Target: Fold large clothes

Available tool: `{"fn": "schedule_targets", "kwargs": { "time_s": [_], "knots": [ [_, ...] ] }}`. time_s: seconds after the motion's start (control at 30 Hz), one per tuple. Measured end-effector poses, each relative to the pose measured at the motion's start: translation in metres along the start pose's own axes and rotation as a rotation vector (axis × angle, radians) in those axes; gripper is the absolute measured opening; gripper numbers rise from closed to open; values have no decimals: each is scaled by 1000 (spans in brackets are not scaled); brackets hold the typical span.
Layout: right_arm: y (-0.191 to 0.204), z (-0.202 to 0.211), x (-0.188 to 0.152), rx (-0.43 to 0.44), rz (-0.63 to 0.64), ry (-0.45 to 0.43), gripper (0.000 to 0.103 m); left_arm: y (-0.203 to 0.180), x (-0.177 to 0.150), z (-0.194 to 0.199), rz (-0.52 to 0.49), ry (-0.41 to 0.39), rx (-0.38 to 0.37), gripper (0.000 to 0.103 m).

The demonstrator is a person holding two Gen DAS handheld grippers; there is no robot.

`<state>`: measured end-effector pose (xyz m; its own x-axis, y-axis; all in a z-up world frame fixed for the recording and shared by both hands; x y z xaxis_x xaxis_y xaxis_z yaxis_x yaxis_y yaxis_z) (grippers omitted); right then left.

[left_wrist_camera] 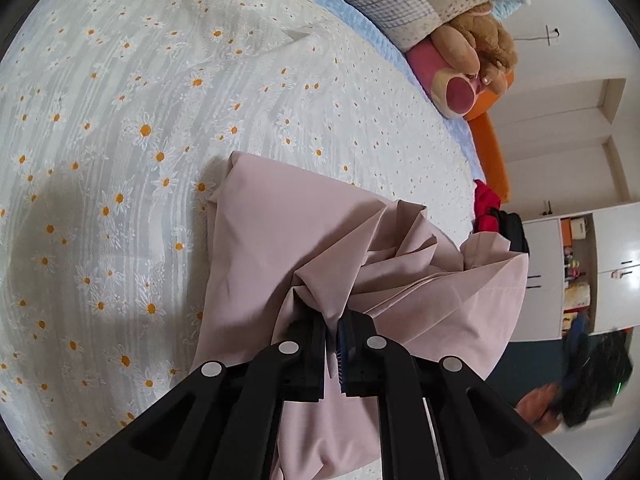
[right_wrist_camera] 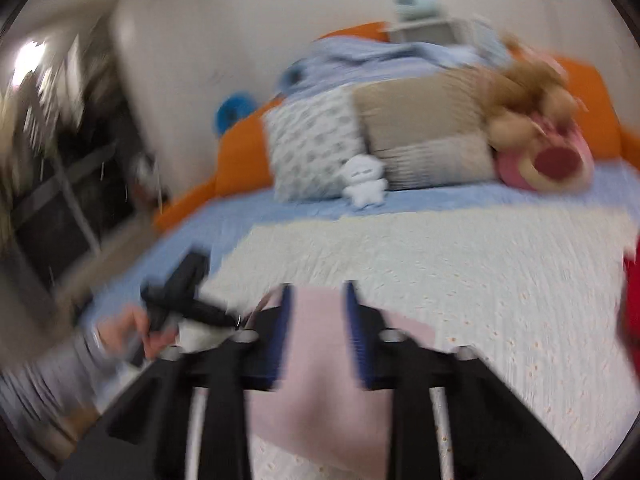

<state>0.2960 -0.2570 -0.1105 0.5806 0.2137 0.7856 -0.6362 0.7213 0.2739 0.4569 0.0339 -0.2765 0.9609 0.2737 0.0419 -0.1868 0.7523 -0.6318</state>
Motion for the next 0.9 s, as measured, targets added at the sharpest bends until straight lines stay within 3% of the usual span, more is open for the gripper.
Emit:
{"fn": "schedule_targets", "kwargs": {
  "time_s": [0.07, 0.17, 0.3, 0.33, 0.4, 0.47, 0.7, 0.9],
  "knots": [
    [10, -42, -10, -29, 28, 70, 6, 2, -1, 2, 2, -7, -10, 11],
    [-8, -106, -41, -130, 0, 172, 8, 6, -3, 9, -10, -27, 13, 11],
    [-33, -131, -50, -142, -126, 90, 5, 5, -9, 41, -38, -87, 23, 16],
    [-35, -138, -51, -161, -125, 77, 5, 5, -12, 51, -36, -110, 18, 28],
    [-40, -138, -51, -170, -126, 63, 5, 12, -25, 81, -48, -208, 70, 40],
    [-44, -140, -51, -160, -131, 60, 5, 24, -48, 102, -65, -256, 133, 41],
    [-43, -134, -50, -169, -118, 63, 7, 53, -115, 93, -82, -161, 218, 36],
    [-40, -130, -50, -169, -116, 76, 7, 48, -126, 71, -130, -124, 201, 29]
  ]
}}
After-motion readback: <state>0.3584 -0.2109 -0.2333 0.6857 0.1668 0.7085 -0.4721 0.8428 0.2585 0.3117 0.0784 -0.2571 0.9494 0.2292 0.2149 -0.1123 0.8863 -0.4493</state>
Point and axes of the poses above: each gripper's, at about its wrist camera, not at the fingertips, and z roughly against the way its jaws point, y to its left, x to its top, the point moved 5 cm from there along -z, roughly the way its jaws point, and after that the axes turned 5 degrees about x, right-handed, at the moved point
